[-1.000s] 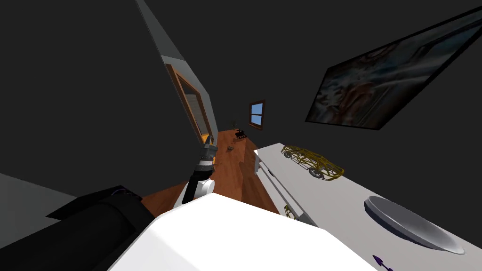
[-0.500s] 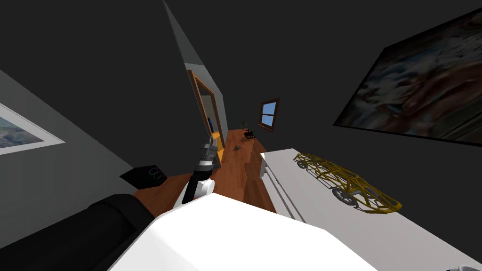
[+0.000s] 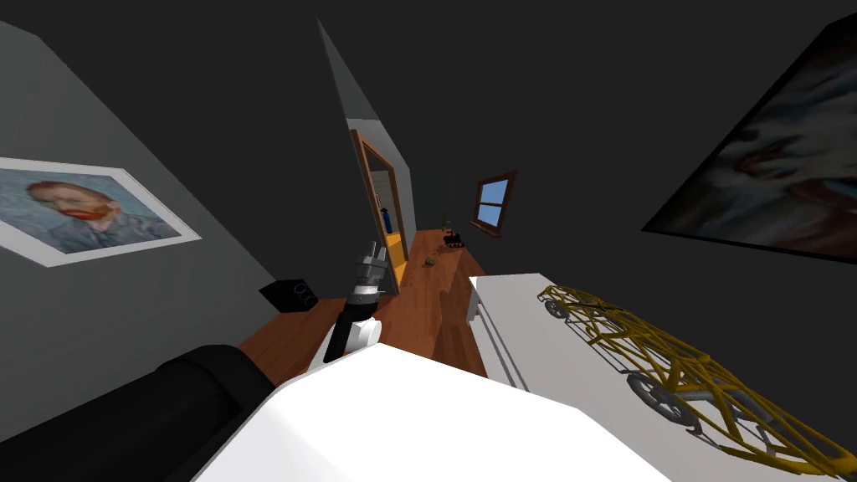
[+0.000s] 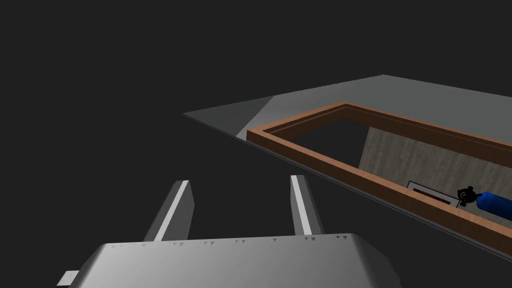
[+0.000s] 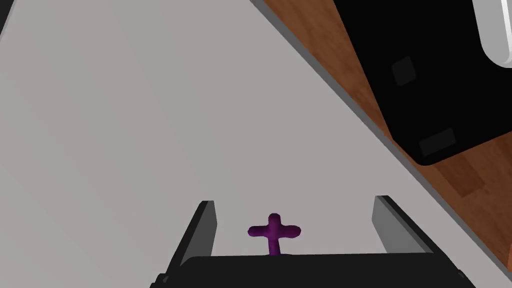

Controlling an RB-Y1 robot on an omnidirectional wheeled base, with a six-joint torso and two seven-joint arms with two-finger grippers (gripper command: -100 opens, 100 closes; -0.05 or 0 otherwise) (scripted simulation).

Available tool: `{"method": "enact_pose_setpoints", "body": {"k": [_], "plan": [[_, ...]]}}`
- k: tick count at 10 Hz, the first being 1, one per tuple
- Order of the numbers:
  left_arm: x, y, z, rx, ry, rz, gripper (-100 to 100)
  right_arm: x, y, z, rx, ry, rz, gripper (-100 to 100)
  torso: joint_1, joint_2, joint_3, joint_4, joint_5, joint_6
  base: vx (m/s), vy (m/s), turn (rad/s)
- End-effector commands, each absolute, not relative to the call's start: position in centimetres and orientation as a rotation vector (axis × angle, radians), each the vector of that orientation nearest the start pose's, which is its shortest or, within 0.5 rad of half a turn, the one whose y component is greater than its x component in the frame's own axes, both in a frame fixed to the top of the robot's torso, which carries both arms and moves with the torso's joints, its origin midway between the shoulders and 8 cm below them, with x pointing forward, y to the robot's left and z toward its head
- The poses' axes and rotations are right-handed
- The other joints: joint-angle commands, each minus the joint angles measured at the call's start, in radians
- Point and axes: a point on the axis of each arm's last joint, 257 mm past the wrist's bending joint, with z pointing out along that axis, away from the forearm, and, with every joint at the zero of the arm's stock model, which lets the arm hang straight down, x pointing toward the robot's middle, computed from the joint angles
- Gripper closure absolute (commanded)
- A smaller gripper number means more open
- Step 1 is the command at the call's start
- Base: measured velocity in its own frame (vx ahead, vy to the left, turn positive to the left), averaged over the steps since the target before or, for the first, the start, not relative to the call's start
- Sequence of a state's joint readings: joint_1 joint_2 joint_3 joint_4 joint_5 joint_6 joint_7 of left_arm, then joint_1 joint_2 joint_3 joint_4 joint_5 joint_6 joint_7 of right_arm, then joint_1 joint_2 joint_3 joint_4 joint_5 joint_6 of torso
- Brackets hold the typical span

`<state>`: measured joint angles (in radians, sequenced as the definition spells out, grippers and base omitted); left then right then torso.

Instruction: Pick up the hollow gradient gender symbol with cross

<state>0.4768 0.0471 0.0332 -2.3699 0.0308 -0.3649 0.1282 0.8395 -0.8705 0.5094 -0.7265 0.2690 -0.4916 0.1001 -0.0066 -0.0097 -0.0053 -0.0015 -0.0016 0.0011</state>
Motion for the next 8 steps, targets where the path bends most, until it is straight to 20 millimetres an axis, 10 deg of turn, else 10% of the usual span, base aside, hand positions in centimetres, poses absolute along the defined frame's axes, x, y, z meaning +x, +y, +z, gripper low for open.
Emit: {"method": "enact_pose_setpoints", "body": {"k": [1, 2, 3, 4, 7, 8], "plan": [[34.8, 28.5, 4.7, -0.709, 0.613, -1.413, 0, -23.0, -53.7, -52.0, 0.753, 2.994, -0.033, -100, 0.0, 0.0, 0.0, 0.0, 0.0, 0.0, 0.072, -0.116, 0.25], [34.8, 28.5, 4.7, -0.709, 0.613, -1.413, 0, -22.9, -53.6, -51.9, 0.758, 2.988, -0.032, -100, 0.0, 0.0, 0.0, 0.0, 0.0, 0.0, 0.029, -0.054, 0.051], [34.8, 28.5, 4.7, -0.709, 0.613, -1.413, 0, -22.9, -53.6, -51.9, 0.757, 2.988, -0.032, 0, 0.004, 0.002, 0.001, 0.0, 0.001, 0.002, 0.006, -0.012, -0.004], [34.8, 28.5, 4.7, -0.709, 0.613, -1.413, 0, -22.4, -52.8, -53.0, 0.764, 2.982, -0.031, -100, 0.007, 0.003, 0.002, 0.001, 0.001, 0.002, -0.023, -0.035, 0.049], [34.8, 28.5, 4.7, -0.709, 0.613, -1.413, 0, -21.9, -52.0, -54.0, 0.768, 2.976, -0.027, -100, 0.005, 0.008, 0.004, 0.002, 0.001, 0.002, -0.042, -0.046, 0.03], [34.8, 28.5, 4.7, -0.709, 0.613, -1.413, 0, -21.9, -52.0, -54.0, 0.768, 2.976, -0.03, 100, 0.007, 0.007, 0.004, 0.001, 0.001, 0.002, -0.004, -0.005, -0.001]]}}
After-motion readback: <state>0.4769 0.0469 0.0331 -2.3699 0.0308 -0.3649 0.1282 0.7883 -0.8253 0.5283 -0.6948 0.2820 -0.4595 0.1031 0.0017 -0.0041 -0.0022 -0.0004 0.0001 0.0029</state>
